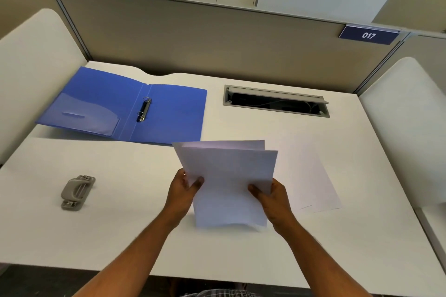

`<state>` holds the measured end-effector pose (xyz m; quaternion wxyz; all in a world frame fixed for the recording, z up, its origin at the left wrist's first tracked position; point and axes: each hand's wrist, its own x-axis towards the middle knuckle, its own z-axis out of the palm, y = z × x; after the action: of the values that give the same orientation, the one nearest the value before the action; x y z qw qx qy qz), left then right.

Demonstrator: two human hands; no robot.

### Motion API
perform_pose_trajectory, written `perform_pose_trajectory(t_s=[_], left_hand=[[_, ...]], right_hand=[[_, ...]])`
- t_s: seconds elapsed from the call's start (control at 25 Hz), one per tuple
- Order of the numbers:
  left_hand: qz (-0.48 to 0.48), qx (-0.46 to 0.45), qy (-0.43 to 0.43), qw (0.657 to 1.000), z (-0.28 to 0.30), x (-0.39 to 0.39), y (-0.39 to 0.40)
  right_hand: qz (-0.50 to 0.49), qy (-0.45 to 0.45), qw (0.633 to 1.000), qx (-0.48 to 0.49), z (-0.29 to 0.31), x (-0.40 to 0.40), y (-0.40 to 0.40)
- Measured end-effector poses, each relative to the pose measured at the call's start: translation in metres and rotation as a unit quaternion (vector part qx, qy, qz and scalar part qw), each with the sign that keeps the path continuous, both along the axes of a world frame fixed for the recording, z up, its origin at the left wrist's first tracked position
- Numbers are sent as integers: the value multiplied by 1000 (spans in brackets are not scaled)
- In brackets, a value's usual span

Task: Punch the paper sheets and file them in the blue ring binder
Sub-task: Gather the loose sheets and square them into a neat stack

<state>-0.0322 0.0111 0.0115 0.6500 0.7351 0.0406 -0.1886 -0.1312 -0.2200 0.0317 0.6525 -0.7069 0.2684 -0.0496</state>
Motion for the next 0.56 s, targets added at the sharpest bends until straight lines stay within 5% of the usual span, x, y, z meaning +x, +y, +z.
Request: perform_pose_trajectory(t_s=[0.32,0.56], left_hand=[[62,-16,-224,972,78,-13,-27],[48,-5,-203,978,70,-17,-24]], right_hand=[[-112,-139,982,-65,48,14,16],[-74,-116,987,-77,37,11,24]])
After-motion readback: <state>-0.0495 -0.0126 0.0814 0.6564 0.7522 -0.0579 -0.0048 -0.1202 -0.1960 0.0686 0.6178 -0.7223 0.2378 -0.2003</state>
